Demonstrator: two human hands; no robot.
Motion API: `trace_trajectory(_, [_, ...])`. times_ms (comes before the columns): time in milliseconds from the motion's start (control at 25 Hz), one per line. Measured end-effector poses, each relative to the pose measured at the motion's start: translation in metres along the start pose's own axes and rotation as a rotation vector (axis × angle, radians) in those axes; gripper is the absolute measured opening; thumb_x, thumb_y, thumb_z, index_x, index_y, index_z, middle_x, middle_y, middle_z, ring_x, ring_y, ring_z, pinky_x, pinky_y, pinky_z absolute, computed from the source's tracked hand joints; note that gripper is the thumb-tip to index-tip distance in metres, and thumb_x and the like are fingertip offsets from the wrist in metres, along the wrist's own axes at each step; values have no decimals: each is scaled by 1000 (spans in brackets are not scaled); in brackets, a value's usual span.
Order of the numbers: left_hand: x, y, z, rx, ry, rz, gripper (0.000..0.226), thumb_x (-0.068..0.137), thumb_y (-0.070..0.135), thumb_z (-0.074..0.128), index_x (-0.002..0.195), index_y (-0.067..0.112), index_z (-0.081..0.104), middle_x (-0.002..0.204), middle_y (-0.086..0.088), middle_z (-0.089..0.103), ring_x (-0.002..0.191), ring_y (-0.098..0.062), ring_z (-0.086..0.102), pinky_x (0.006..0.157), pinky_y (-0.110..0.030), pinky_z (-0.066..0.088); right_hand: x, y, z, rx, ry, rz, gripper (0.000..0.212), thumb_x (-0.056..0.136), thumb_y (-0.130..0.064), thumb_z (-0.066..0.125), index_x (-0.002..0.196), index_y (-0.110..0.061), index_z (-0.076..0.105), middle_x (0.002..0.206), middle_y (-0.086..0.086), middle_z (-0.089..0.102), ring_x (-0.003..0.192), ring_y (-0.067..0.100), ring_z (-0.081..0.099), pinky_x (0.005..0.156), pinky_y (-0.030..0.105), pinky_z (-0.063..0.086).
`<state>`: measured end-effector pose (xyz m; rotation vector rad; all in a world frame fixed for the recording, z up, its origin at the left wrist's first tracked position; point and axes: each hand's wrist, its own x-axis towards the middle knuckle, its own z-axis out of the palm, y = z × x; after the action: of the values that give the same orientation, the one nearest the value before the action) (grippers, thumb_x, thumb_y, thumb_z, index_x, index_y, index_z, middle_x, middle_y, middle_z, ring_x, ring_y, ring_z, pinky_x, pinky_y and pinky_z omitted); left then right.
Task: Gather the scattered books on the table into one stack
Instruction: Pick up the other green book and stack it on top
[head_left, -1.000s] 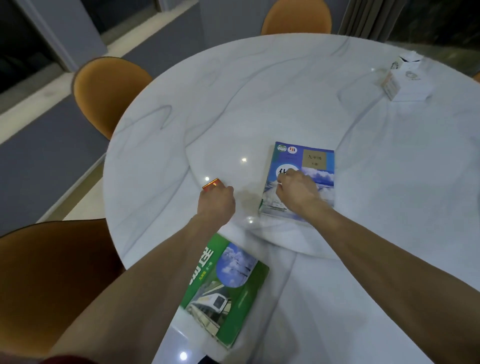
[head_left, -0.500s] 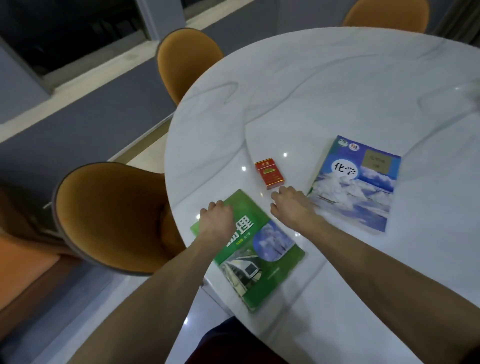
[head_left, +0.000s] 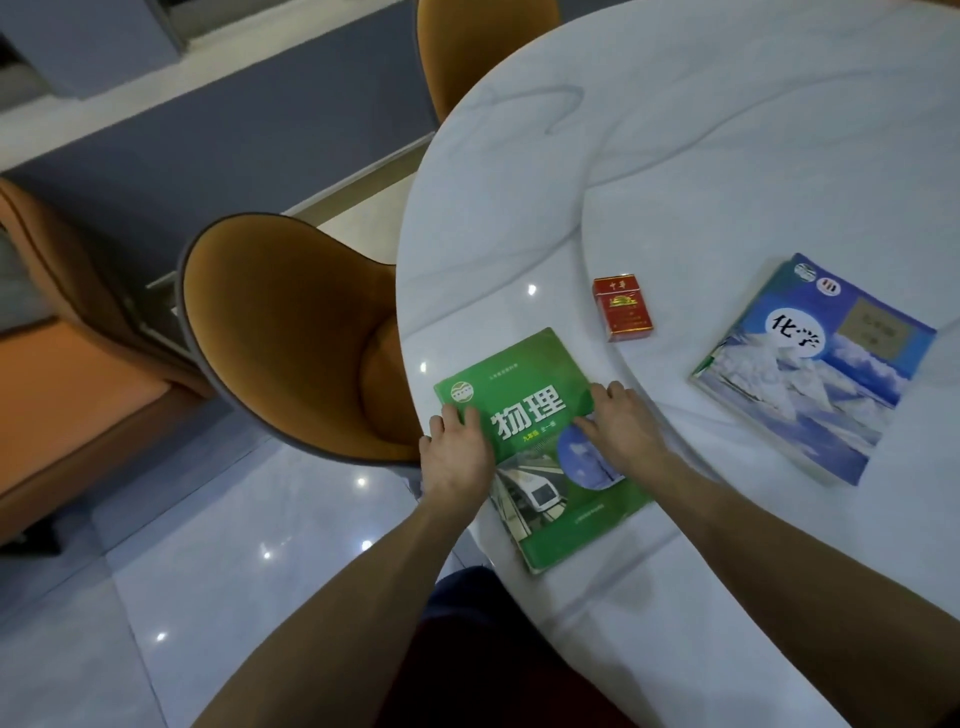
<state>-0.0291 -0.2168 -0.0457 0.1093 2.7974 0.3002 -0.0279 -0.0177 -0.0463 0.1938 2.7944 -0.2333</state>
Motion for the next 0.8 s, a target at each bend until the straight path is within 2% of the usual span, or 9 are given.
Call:
trace_trajectory(160, [-12,10,7,-297,35,-90,51,91,20,58,135,8,37,137,-17,37,123,-32,40,101,-40,43,-2,-2,5,124,5,121,55,90,-43,55,125,-2,47,122,22,53,113,37,50,92,41,44])
trace_trajectory(280, [-11,18,8,-620,73,-323,63,87,16,65,141,10,33,138,-17,36,126,-34,38,107,-43,40,-1,-4,8,271,-12,247,58,85,-44,62,120,1,49,121,24,51,115,37,48,89,42,46])
trace_trajectory(360, [-7,19,6,-781,82,-463,62,86,14,66,139,8,36,133,-18,44,121,-34,46,104,-44,44,2,-3,8,350,-28,307,59,82,-42,68,118,2,49,121,25,51,114,38,48,88,43,46])
trace_trajectory(480, [-4,12,2,-995,62,-570,42,88,8,62,128,2,50,124,-19,62,107,-32,62,89,-39,53,5,-3,4,405,-56,344,63,79,-41,71,120,2,48,122,24,51,114,37,49,90,42,46])
trace_trajectory(560, [-8,10,2,-1105,20,-571,36,92,7,57,128,6,52,122,-17,65,104,-31,65,86,-39,56,6,-2,3,426,-70,358,64,79,-40,72,121,2,47,123,24,50,114,37,49,89,41,46])
trace_trajectory(720, [-19,16,6,-1252,-67,-416,52,97,6,44,141,28,28,123,-15,64,106,-32,65,92,-51,54,3,-2,4,484,-52,361,64,79,-37,73,122,3,46,122,25,51,112,37,51,85,40,46])
trace_trajectory(800, [-19,17,5,-1303,-70,-366,56,99,5,40,142,36,24,123,-14,63,107,-31,65,93,-54,53,1,0,4,511,-39,354,62,78,-35,74,120,3,47,120,26,52,111,37,51,85,39,46])
